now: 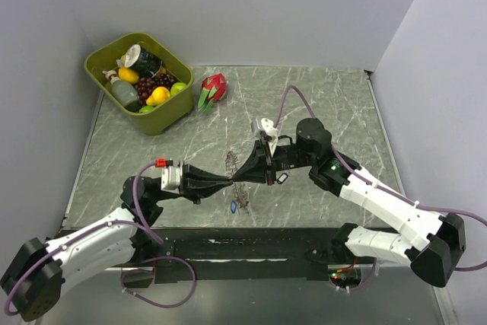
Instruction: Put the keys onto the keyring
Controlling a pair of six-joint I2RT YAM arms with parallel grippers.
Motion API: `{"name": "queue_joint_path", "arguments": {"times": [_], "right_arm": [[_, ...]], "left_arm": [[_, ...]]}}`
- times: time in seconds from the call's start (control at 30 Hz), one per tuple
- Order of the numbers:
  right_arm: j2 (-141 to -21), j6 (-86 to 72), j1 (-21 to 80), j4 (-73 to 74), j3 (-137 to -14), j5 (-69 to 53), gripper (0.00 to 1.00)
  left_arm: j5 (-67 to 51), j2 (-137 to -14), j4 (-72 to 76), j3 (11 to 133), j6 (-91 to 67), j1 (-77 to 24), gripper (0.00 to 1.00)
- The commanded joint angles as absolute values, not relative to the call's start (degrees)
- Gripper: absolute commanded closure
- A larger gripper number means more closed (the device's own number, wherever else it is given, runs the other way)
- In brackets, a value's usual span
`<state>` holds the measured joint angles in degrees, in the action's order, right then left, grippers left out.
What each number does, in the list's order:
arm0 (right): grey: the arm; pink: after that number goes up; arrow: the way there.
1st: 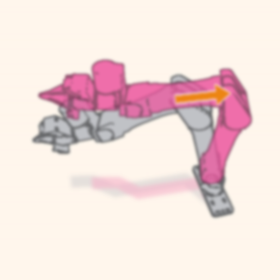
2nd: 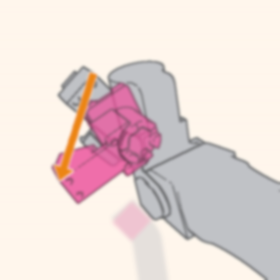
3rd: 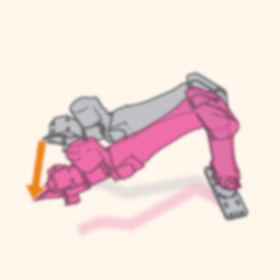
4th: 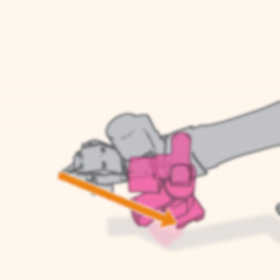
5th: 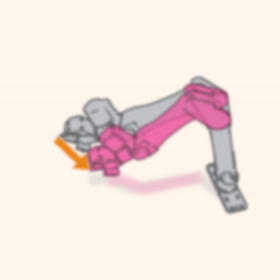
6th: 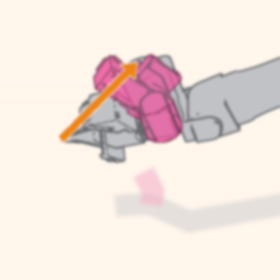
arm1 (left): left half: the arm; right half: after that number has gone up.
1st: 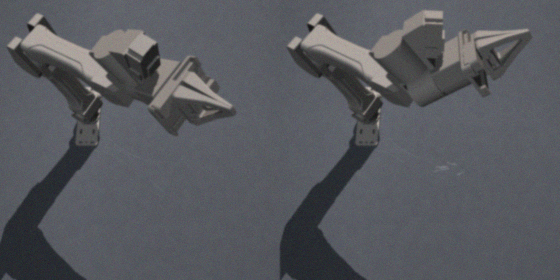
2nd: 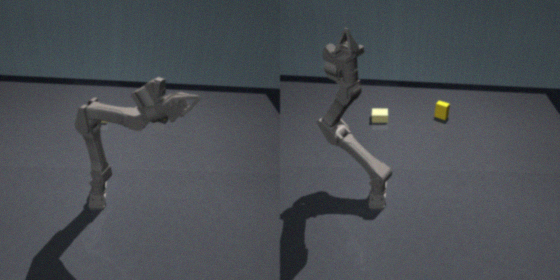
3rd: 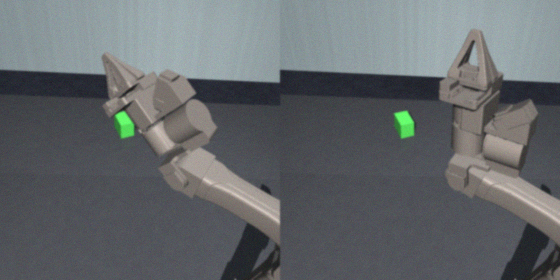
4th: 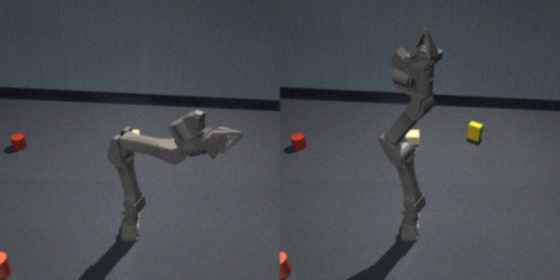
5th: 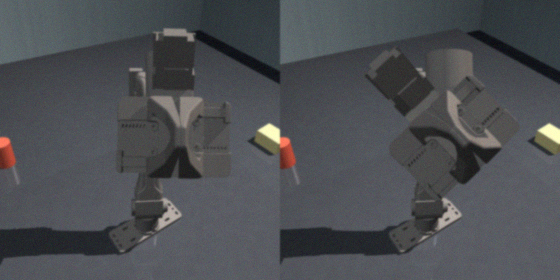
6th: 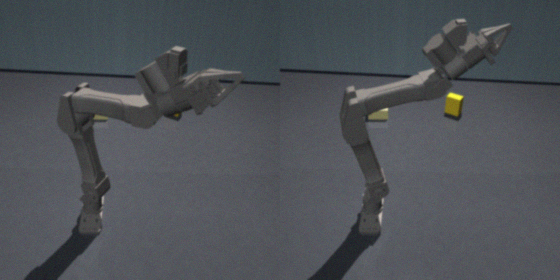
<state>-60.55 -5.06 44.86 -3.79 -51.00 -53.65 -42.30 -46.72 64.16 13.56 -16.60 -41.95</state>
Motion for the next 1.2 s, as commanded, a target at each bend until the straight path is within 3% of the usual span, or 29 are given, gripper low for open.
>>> {"name": "queue_joint_path", "arguments": {"times": [0.0, 0.1, 0.23, 0.4, 0.63, 1.17], "right_arm": [[-62.4, -0.5, 45.6, 6.0, -56.8, -46.7, 1.00], [-62.5, 4.6, 45.3, 13.2, -59.0, -43.9, 1.00], [-62.2, 8.3, 44.3, 18.2, -60.2, -42.3, 1.00], [-64.5, 13.1, 43.9, 25.9, -64.2, -42.0, 1.00], [-63.8, 16.6, 43.9, 29.4, -65.1, -41.7, 1.00], [-61.1, 14.0, 43.0, 24.2, -61.5, -44.4, 1.00]], "left_arm": [[-43.8, -42.5, 48.8, 22.5, -7.0, -42.4, 0.77], [-40.3, -39.6, 32.7, 26.4, -1.9, -42.4, 0.57], [-39.0, -39.0, 17.2, 33.7, 5.7, -42.4, 0.49], [-42.7, -44.7, -3.0, 43.0, 17.0, -42.4, 0.52], [-49.1, -55.5, -15.2, 52.6, 25.9, -42.2, 0.63], [-56.4, -59.1, -8.2, 50.2, 23.2, -41.6, 0.64]]}}
